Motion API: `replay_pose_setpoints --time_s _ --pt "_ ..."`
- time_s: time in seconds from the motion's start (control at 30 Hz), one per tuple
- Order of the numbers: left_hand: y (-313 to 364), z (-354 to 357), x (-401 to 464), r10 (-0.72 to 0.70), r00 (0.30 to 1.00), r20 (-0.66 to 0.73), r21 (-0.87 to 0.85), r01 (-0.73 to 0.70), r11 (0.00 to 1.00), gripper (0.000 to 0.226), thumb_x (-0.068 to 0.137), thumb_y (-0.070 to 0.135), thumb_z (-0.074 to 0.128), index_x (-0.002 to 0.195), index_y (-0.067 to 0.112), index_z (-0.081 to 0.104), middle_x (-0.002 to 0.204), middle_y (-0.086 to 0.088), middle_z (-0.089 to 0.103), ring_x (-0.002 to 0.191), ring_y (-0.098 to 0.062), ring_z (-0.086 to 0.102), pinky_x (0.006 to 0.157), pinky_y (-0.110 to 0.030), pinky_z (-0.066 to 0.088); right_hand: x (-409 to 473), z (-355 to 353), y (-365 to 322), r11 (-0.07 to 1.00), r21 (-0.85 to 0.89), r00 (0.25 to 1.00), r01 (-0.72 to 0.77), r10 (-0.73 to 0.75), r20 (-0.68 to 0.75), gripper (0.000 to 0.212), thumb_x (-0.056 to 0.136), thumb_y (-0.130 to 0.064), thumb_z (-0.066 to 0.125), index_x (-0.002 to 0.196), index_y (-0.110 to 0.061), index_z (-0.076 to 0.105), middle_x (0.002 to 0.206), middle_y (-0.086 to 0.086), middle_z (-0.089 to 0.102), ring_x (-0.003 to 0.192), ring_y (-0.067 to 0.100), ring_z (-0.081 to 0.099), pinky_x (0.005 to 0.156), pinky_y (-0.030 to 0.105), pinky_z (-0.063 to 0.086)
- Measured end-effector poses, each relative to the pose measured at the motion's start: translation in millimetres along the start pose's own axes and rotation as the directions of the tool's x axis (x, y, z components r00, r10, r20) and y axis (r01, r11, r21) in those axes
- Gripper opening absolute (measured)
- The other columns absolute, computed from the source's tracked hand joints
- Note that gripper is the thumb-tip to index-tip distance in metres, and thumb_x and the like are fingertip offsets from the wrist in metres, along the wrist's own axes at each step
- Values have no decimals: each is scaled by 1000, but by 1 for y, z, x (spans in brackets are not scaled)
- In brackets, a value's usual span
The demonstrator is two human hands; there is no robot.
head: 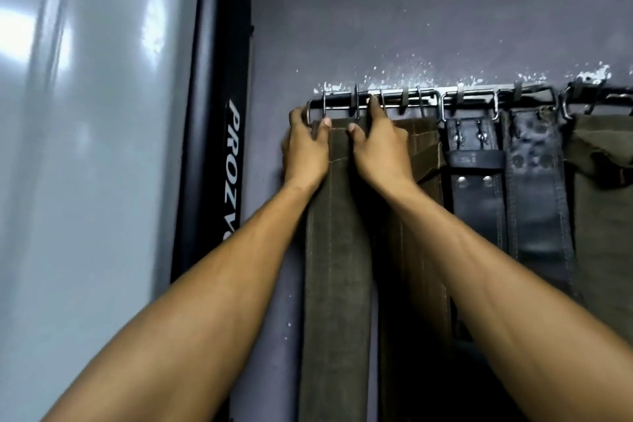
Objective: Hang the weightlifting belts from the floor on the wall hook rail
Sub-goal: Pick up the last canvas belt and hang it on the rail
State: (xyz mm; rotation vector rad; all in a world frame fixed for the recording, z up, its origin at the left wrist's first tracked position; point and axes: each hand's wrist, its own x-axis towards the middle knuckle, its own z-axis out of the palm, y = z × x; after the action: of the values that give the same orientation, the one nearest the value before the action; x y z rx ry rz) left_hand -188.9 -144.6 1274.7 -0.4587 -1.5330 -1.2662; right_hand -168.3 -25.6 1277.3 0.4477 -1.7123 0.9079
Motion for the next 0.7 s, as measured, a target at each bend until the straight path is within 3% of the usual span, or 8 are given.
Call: replay_pose_setpoints --time_s 0.1,0.17,0.23,0.33,0.47,0.5,0.6,0.7 --pt "-11 -6 -24 -127 991 -29 -87 124 988 34 101 45 56 117 15 54 96 10 68 100 -21 67 65 -22 45 -24 -5 -1 993 85 996 -84 87 -27 53 102 -34 58 151 -16 46 125 13 72 127 37 57 96 31 43" --pt "-26 -11 -44 -212 972 104 -158 227 961 44 102 51 49 116 12 65 101 -1 75 103 -23 69 84 -34 57 -48 1 4 977 182 993 -108 114 -22 48 101 -35 60 144 -16 53 118 5 73 121 28 61 84 18 38" --pt "-41 -15 -70 -229 943 241 -191 277 942 49 104 51 46 120 12 72 110 -6 78 108 -22 71 99 -42 56 -77 11 14 962 247 993 -114 119 -8 45 101 -31 61 143 -16 53 117 1 74 112 19 64 75 5 34" --pt "-48 -14 -95 -208 943 261 -201 264 943 47 105 47 45 117 12 74 109 -6 79 106 -24 74 100 -48 57 -101 18 31 964 257 997 -73 80 -19 47 104 -24 57 149 -17 48 133 0 70 115 12 63 81 -8 34" --pt "-37 -10 -101 -232 951 205 -221 276 935 40 105 43 48 106 14 75 102 -8 80 99 -27 75 95 -51 59 -100 11 33 959 277 998 -59 64 -9 53 106 -24 56 156 -18 41 146 -7 61 132 12 59 115 32 44" --pt "-37 -12 -106 -233 950 206 -248 281 927 38 104 44 49 104 16 76 99 -6 80 97 -25 76 93 -50 60 -103 9 34 955 291 998 -51 55 -5 57 105 -25 57 158 -21 37 148 -16 55 133 3 55 117 33 42" --pt "-49 -19 -143 -247 935 255 -285 316 905 42 101 50 51 111 16 75 103 -3 81 100 -19 77 93 -44 61 -139 -2 46 921 385 997 -58 31 75 70 101 -34 62 159 -41 24 144 -44 42 132 -18 46 114 15 38" --pt "-81 -25 -204 -293 888 354 -295 404 866 46 102 49 52 125 14 71 113 -1 79 109 -15 75 96 -35 59 -204 -1 75 870 460 980 -178 116 159 68 97 -45 65 155 -48 29 140 -37 56 128 -10 57 105 12 46"
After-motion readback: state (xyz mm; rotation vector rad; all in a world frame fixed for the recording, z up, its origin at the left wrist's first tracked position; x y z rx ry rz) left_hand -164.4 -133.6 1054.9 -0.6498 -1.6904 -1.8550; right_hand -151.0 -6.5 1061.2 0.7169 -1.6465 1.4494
